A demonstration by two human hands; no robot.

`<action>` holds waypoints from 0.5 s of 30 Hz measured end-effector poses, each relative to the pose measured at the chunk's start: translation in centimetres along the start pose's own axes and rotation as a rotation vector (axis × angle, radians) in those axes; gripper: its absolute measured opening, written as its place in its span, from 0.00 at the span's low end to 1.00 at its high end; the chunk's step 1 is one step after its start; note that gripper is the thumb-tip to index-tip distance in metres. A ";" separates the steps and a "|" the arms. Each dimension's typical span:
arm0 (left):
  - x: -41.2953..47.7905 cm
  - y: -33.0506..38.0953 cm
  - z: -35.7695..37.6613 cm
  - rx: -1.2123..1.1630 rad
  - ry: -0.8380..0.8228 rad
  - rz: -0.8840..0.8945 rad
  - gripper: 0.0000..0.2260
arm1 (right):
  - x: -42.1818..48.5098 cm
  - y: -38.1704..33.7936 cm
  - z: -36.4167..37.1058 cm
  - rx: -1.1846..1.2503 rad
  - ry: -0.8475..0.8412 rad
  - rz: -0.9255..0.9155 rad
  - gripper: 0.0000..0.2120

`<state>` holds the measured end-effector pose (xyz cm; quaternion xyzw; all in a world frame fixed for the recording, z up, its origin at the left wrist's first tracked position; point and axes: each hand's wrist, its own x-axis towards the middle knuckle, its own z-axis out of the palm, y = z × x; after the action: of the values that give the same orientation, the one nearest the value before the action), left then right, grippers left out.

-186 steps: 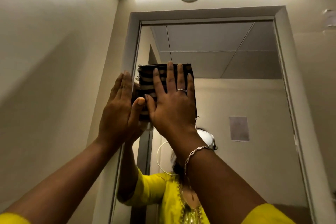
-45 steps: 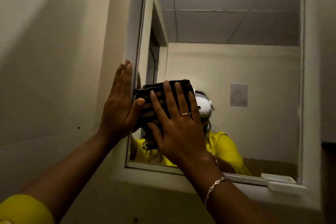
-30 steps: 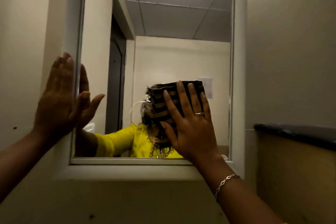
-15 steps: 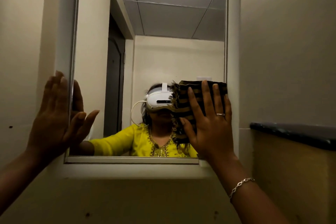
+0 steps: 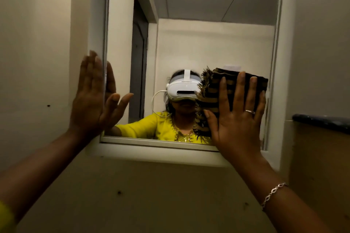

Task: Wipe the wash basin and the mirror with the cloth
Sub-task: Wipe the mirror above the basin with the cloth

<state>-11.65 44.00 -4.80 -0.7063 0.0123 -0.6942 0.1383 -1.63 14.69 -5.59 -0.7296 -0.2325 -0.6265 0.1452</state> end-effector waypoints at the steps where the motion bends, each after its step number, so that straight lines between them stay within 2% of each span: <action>1: -0.1 -0.3 -0.5 -0.007 -0.021 -0.041 0.40 | -0.1 -0.7 0.0 0.010 -0.006 0.000 0.31; 4: 0.7 -0.9 0.2 0.109 -0.108 -0.149 0.41 | -0.4 -3.4 0.2 0.043 -0.024 -0.033 0.31; 8: 0.6 -1.1 0.6 0.112 -0.085 -0.111 0.41 | -0.6 -7.3 0.5 0.073 -0.051 -0.085 0.31; 11: 0.9 0.1 -0.9 -0.028 -0.009 -0.085 0.39 | -0.5 -9.7 0.8 0.108 -0.047 -0.124 0.32; 15: 1.1 2.0 -2.8 -0.287 0.004 -0.119 0.41 | -0.1 -12.6 1.0 0.131 -0.030 -0.184 0.33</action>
<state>-14.00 41.40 -4.18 -0.7169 0.0698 -0.6937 -0.0055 -7.33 25.94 -6.86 -0.7034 -0.3413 -0.6096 0.1308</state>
